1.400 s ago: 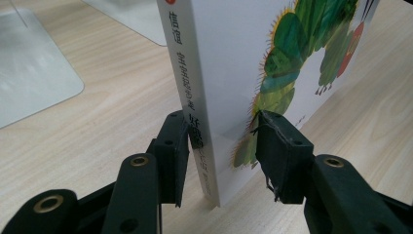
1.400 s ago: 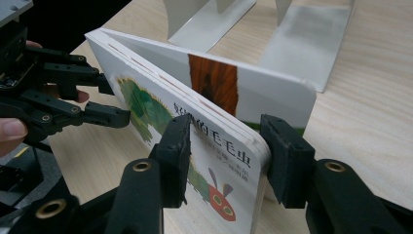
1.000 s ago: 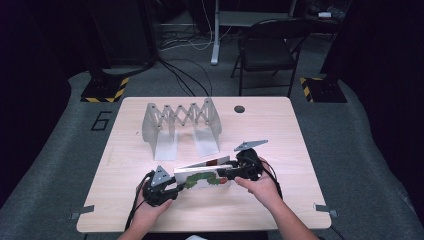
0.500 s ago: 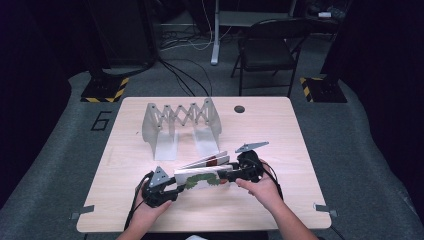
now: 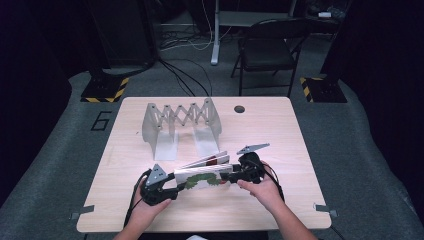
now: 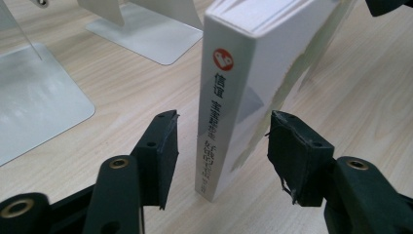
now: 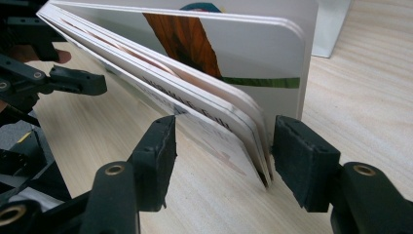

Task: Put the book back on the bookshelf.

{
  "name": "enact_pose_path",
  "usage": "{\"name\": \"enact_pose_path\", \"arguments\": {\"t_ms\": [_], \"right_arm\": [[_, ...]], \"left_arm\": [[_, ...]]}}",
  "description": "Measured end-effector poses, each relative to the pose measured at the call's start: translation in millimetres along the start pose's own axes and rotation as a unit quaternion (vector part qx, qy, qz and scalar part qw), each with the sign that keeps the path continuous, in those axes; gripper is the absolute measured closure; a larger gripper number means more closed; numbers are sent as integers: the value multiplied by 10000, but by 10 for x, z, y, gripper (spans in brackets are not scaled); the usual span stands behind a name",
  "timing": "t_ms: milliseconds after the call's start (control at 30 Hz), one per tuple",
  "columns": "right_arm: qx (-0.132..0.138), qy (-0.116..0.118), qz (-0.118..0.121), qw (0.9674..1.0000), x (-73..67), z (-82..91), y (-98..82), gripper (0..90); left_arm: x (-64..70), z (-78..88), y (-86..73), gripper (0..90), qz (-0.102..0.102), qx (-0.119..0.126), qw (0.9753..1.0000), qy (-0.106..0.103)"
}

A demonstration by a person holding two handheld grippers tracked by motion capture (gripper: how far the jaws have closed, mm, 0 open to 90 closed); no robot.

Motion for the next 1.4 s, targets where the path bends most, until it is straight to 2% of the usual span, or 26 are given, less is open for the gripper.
{"name": "enact_pose_path", "arguments": {"t_ms": [267, 300, 400, 433, 500, 533, 600, 767, 800, 833, 900, 1100, 1300, 1367, 1400], "right_arm": [[-28, -77, -13, 10000, 42, -43, -43, 417], [-89, -77, -100, 9999, 35, -35, -49, 417], [-93, -82, -149, 9998, 38, -43, -57, 418], [-46, -134, -33, 9999, 62, -70, -63, 418], [-95, -149, -65, 9998, 63, -77, -71, 419], [-134, -203, -38, 9997, 78, -98, -86, 426], [-193, -196, -70, 9996, 78, -101, -95, 430], [-190, -282, -5, 9994, 115, -137, -120, 472], [-178, -304, -22, 9994, 118, -141, -119, 479], [-164, -351, -7, 9993, 130, -149, -118, 484], [-168, -362, -70, 9992, 136, -159, -113, 490], [-70, -421, -19, 9991, 171, -201, -87, 490], [-69, -419, -84, 9991, 194, -226, -81, 485], [-63, -437, -95, 9990, 200, -235, -80, 482], [-58, -437, -112, 9990, 200, -237, -79, 479]], "left_arm": [[-27, -64, 66, 402, -15, 48, 9998, -202], [-24, -77, 74, 399, 9, 31, 9997, -254], [-23, -105, 93, 399, -24, 6, 9995, -327], [-12, -130, 116, 406, -59, 22, 9993, -360], [-4, -137, 129, 423, -98, 31, 9992, -391], [6, -139, 141, 465, -159, 43, 9991, -399], [26, -139, 155, 466, -252, -11, 9989, -385], [65, -137, 167, 511, -324, -63, 9986, -422], [88, -134, 167, 529, -402, -138, 9980, -476], [114, -142, 172, 551, -427, -94, 9979, -471], [162, -141, 180, 589, -578, -168, 9969, -516], [260, -146, 193, 643, -691, -110, 9968, -381], [327, -146, 189, 688, -723, -130, 9963, -457], [364, -144, 193, 706, -844, -221, 9951, -471], [391, -151, 192, 708, -838, -215, 9951, -489]]}}
Point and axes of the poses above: each handheld gripper's, and its own axes: z roughly backward along the jaws, y roughly out of its top, x roughly to its right, the point moved 3 cm from there along -z, roughly forward along the jaws, and after that the axes turned 13 degrees about -y, right-handed, at the moved point
